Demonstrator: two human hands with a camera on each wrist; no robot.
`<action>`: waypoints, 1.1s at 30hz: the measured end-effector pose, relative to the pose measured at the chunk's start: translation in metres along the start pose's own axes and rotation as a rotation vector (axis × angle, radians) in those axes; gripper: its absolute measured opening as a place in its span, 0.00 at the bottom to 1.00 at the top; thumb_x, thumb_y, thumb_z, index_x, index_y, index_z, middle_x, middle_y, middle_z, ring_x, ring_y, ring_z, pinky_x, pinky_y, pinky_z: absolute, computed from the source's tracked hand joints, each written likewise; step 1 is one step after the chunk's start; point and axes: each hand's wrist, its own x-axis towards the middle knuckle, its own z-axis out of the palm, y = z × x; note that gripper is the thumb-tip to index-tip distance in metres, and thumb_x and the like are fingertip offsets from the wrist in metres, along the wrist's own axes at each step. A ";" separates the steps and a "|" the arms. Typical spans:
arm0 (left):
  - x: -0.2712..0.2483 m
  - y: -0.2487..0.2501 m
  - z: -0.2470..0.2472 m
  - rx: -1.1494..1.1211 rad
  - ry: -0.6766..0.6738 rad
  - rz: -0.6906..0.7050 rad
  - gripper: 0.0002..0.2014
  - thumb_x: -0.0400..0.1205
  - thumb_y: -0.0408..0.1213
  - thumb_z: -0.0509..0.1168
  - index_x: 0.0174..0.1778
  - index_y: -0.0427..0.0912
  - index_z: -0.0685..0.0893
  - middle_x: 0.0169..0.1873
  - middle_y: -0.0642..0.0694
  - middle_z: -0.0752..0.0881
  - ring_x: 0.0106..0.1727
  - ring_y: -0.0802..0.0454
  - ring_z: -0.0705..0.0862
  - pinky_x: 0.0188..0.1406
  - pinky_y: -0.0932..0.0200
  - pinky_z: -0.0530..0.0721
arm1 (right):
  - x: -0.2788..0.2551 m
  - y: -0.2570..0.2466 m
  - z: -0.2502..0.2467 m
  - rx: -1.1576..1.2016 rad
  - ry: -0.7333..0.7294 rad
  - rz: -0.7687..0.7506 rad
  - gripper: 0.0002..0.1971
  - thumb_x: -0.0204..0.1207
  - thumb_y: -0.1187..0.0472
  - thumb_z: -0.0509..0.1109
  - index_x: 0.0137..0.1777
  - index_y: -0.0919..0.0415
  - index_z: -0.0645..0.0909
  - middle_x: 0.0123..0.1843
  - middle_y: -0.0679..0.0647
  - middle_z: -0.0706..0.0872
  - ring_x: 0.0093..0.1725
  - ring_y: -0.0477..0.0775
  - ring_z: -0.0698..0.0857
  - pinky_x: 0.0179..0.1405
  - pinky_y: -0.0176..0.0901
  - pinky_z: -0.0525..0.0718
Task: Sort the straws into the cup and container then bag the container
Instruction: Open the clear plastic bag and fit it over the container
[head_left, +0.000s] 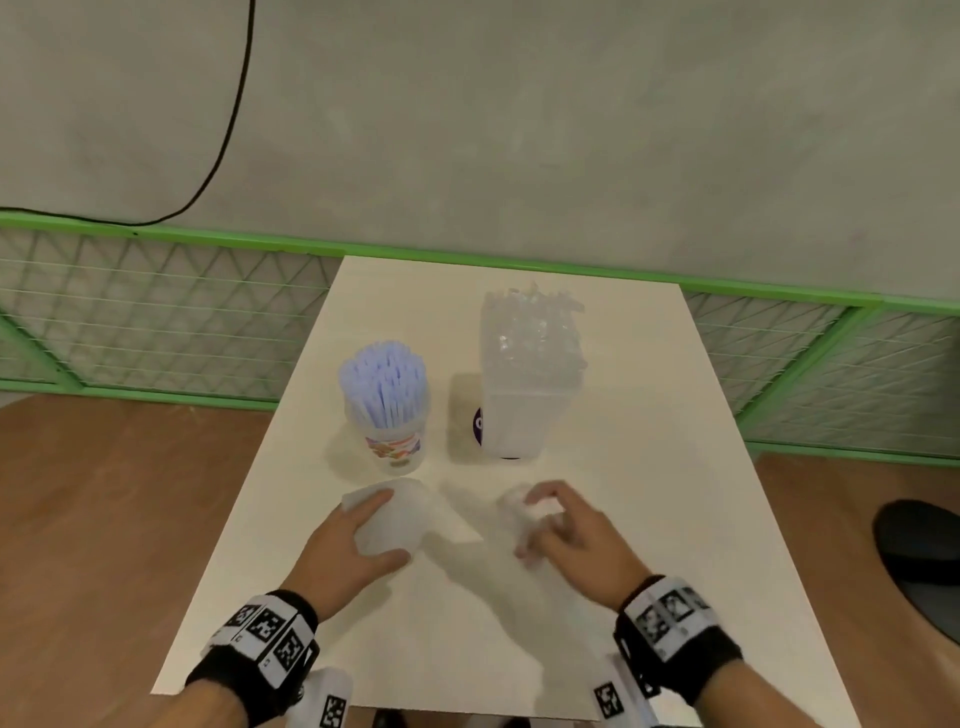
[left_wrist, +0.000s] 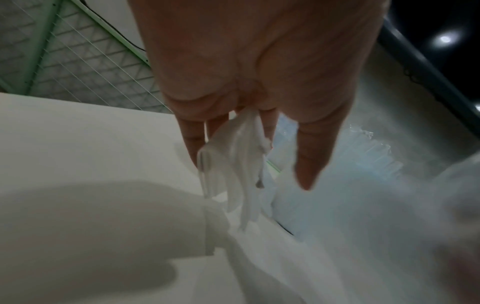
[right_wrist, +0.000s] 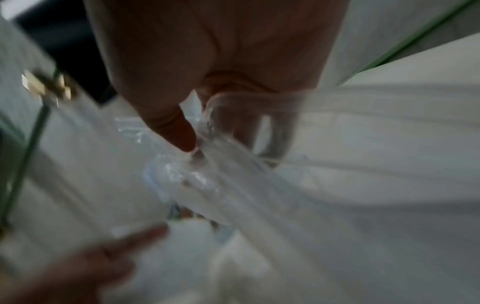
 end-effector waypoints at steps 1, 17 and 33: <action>0.002 0.004 0.001 -0.044 -0.026 0.011 0.43 0.64 0.58 0.80 0.76 0.61 0.71 0.72 0.53 0.74 0.69 0.56 0.72 0.68 0.61 0.69 | -0.001 -0.015 -0.009 0.158 0.022 -0.028 0.11 0.77 0.65 0.63 0.58 0.54 0.72 0.39 0.59 0.92 0.38 0.62 0.89 0.48 0.54 0.85; 0.008 0.134 -0.008 -0.545 -0.067 0.342 0.10 0.71 0.46 0.77 0.38 0.43 0.93 0.42 0.39 0.91 0.47 0.49 0.89 0.58 0.51 0.84 | -0.015 -0.085 -0.086 0.446 0.164 -0.104 0.17 0.76 0.63 0.64 0.65 0.52 0.78 0.58 0.58 0.86 0.53 0.58 0.86 0.46 0.56 0.84; 0.004 0.152 -0.038 -0.691 -0.029 0.370 0.14 0.87 0.35 0.59 0.49 0.39 0.91 0.48 0.47 0.92 0.53 0.53 0.89 0.53 0.64 0.83 | -0.009 -0.079 -0.091 0.582 0.146 -0.105 0.22 0.70 0.55 0.78 0.62 0.57 0.77 0.57 0.58 0.91 0.49 0.59 0.89 0.47 0.55 0.86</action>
